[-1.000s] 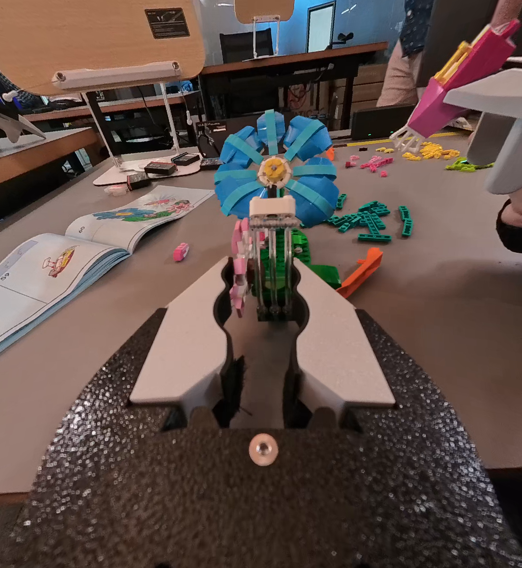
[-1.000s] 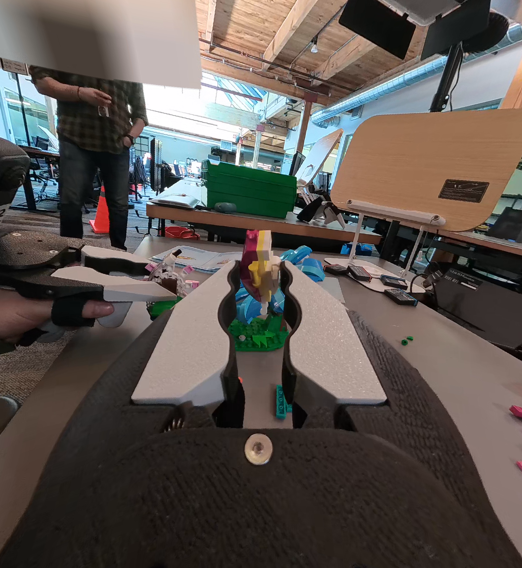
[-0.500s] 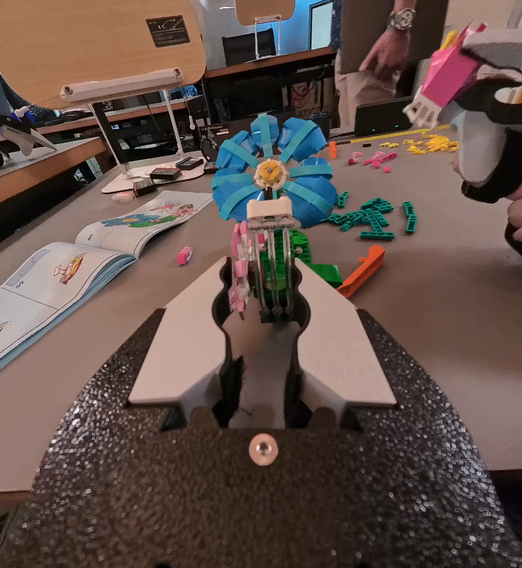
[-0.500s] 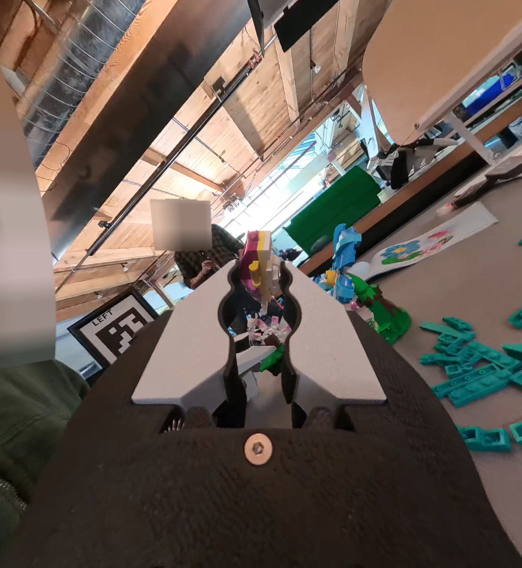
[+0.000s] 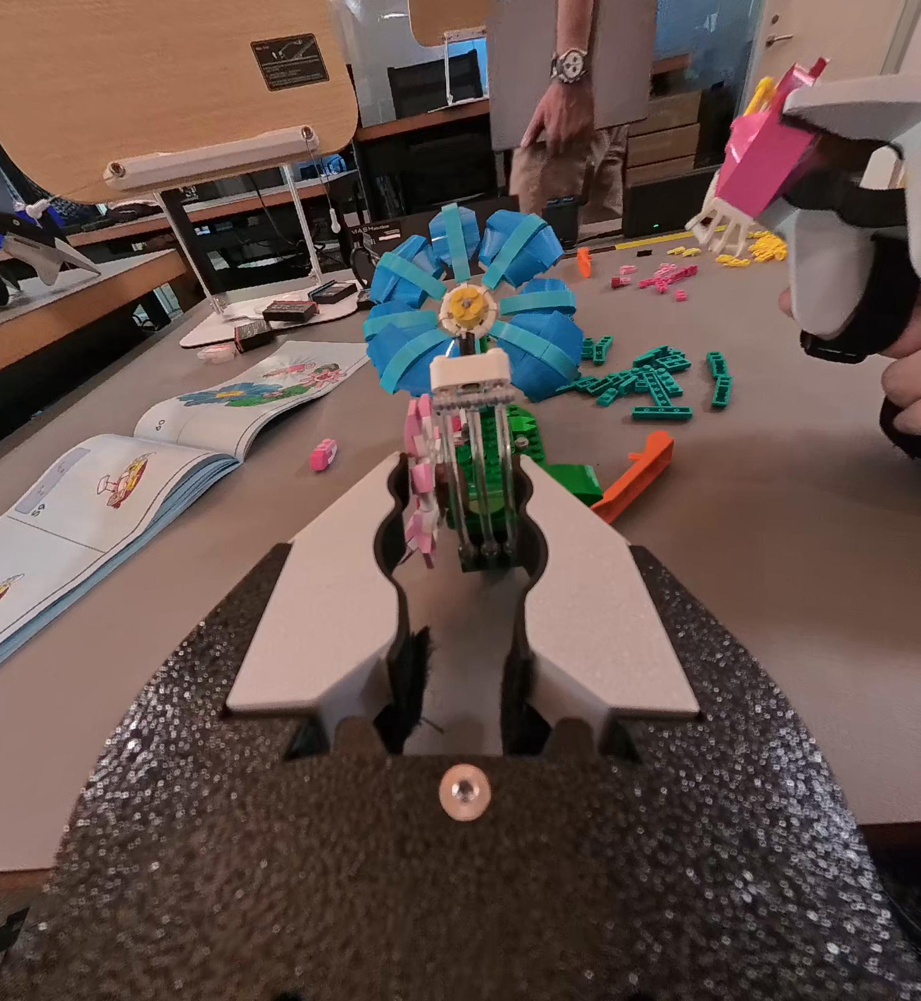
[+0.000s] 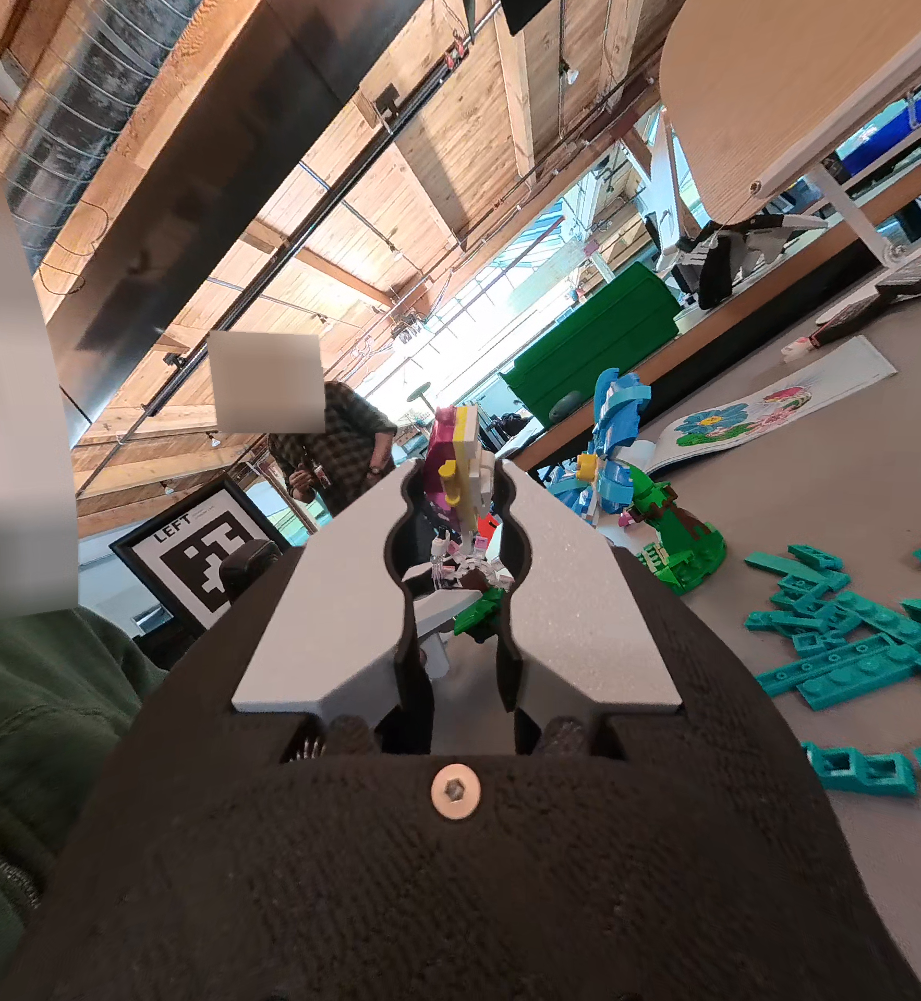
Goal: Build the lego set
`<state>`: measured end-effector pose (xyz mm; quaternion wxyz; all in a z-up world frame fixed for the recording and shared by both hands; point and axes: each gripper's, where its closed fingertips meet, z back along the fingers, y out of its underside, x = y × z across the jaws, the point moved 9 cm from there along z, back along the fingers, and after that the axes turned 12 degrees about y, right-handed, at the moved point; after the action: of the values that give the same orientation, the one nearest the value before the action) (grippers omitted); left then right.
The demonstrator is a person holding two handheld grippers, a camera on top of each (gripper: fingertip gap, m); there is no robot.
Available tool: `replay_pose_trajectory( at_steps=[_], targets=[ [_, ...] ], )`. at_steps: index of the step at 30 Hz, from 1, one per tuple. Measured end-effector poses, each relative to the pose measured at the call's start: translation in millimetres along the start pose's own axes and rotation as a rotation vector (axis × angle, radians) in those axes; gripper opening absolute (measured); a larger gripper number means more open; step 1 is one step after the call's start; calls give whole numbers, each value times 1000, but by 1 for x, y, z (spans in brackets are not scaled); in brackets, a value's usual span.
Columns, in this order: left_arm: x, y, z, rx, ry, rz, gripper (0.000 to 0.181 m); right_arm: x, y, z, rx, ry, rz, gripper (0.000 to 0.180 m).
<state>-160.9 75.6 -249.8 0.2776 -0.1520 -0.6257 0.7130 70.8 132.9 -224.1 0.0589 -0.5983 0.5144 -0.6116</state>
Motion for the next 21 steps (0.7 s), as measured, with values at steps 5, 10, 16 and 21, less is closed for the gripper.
replay_pose_trajectory(
  at_steps=[5, 10, 16, 21],
  targets=[
    [0, 0, 0, -2, 3, 3, 35, -1, 1, 0, 1, 6, -2, 24],
    [1, 0, 0, -5, 6, 6, 35, -2, 2, 0, 5, 8, 6, 24],
    [2, 1, 0, -10, 6, 13, 35, -1, 2, -1, 11, 7, 15, 24],
    [3, 2, 1, -12, 4, 18, 35, -1, 3, -1, 13, 8, 14, 24]
  ],
)
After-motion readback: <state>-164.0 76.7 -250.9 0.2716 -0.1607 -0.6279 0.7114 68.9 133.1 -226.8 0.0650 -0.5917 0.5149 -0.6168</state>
